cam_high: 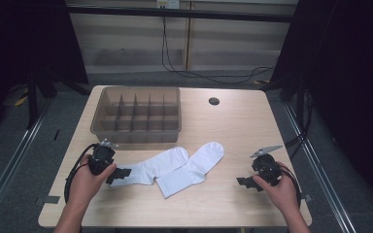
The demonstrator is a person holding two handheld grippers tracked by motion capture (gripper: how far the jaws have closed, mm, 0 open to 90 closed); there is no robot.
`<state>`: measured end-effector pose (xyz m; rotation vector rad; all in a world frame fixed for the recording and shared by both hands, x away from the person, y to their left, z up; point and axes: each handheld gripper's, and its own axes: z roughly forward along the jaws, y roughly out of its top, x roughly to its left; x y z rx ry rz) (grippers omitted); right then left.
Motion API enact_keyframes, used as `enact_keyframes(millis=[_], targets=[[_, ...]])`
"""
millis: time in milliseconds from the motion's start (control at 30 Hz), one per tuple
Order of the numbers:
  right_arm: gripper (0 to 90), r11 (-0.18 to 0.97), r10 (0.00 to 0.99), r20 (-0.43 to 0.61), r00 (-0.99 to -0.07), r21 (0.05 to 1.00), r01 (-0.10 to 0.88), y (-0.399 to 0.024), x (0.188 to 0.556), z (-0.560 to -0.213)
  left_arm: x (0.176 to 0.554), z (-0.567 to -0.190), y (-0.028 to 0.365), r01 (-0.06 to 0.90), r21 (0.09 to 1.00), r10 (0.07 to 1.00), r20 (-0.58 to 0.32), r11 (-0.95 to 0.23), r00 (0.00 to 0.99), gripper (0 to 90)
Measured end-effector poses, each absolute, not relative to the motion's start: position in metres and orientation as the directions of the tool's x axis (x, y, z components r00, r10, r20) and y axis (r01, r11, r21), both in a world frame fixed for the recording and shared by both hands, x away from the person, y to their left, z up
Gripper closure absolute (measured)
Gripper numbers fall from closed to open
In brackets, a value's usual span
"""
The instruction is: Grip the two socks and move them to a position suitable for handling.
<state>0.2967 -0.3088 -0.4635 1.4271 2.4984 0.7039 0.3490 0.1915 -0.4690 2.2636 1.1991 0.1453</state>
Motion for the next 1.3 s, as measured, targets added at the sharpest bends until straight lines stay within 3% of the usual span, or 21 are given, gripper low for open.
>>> enact_keyframes(millis=[700,1300], targets=[[15.8,0.493,0.815,0.05,-0.577,0.464,0.736,-0.294,0.298,-0.466,0.343,-0.458,0.16,0.678,0.543,0.688,-0.232,-0.495,0.688,16.3],[22.7,0.526,0.79,0.062,-0.609,0.441,0.727,-0.283,0.311,-0.465,0.334,-0.457,0.114,0.611,0.477,0.605,-0.189,-0.632,0.773,24.9]])
